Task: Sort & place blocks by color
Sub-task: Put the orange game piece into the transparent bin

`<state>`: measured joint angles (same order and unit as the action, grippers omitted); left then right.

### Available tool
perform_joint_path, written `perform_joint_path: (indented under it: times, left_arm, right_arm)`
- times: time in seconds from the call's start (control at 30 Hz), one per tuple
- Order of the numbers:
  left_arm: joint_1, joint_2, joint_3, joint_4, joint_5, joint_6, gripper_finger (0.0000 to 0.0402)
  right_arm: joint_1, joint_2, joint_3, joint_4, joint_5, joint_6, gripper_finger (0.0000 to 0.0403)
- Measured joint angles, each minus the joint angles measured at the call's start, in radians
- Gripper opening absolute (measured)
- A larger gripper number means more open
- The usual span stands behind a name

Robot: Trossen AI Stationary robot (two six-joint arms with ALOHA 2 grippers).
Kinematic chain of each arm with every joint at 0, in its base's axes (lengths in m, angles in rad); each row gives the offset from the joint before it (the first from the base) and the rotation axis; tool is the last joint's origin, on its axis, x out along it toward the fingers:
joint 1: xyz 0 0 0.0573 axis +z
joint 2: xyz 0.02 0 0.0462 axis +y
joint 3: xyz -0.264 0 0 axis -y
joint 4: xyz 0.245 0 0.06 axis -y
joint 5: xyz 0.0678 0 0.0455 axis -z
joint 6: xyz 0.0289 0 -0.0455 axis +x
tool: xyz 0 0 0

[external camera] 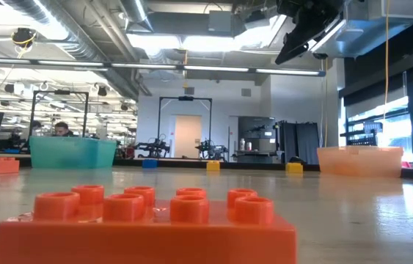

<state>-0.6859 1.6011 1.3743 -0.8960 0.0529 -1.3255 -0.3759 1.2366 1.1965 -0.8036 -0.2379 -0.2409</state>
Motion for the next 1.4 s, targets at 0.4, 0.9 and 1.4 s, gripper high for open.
perform_joint_path:
  times: [0.4, 0.9, 1.4]
  left_arm:
    - [-0.068, 0.198, 0.000, 0.183, -0.034, -0.140, 0.0157]
    - [-0.051, 0.213, 0.000, 0.369, -0.174, -0.243, 0.0157]
    - [-0.060, 0.212, 0.000, 0.368, -0.173, -0.290, 0.0157]
  right_arm:
    - [0.000, 0.000, 0.000, 0.000, 0.000, 0.000, 0.0245]
    - [0.000, 0.000, 0.000, 0.000, 0.000, 0.000, 0.0245]
    - [0.000, 0.000, 0.000, 0.000, 0.000, 0.000, 0.0245]
